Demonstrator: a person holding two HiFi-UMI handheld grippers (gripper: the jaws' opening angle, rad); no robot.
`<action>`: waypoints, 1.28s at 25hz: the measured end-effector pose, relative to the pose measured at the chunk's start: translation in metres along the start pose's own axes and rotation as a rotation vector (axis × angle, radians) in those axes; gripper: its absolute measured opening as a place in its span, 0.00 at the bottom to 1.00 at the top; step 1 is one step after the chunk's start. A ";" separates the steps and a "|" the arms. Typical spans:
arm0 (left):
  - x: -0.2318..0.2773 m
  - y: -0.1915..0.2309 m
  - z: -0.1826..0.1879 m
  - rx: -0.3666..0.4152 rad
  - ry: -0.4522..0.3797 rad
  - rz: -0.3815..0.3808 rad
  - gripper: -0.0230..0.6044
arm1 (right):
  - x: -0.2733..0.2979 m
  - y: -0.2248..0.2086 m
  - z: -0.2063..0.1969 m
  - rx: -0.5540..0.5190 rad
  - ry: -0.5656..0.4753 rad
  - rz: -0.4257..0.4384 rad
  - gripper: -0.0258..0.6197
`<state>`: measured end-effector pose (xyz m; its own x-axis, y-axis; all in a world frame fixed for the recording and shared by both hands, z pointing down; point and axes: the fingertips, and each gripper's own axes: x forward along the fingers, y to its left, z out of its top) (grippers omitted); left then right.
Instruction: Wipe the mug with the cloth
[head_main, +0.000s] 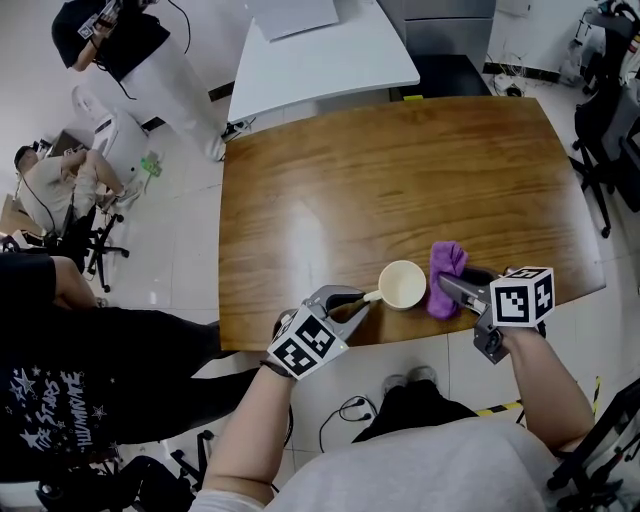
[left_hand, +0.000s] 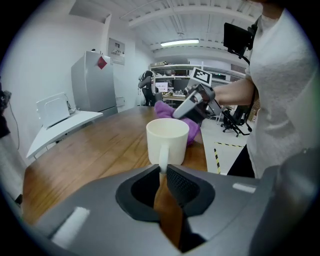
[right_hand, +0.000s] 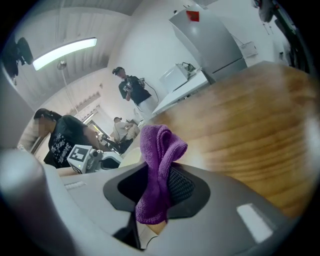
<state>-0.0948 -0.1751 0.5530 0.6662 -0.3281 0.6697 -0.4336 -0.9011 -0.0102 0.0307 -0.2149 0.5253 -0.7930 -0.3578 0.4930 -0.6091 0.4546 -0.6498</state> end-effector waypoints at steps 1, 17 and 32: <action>0.000 0.002 0.000 0.004 0.001 0.003 0.10 | -0.003 0.005 0.012 -0.039 -0.007 0.017 0.21; 0.000 0.010 -0.003 -0.035 -0.026 0.013 0.10 | 0.048 0.009 0.023 -0.094 0.114 0.142 0.21; 0.005 0.029 -0.002 -0.119 -0.089 0.072 0.07 | 0.054 -0.008 -0.032 -0.021 0.209 0.160 0.21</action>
<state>-0.1050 -0.2022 0.5580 0.6799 -0.4190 0.6018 -0.5473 -0.8362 0.0361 -0.0073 -0.2119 0.5751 -0.8624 -0.1051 0.4951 -0.4744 0.5091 -0.7182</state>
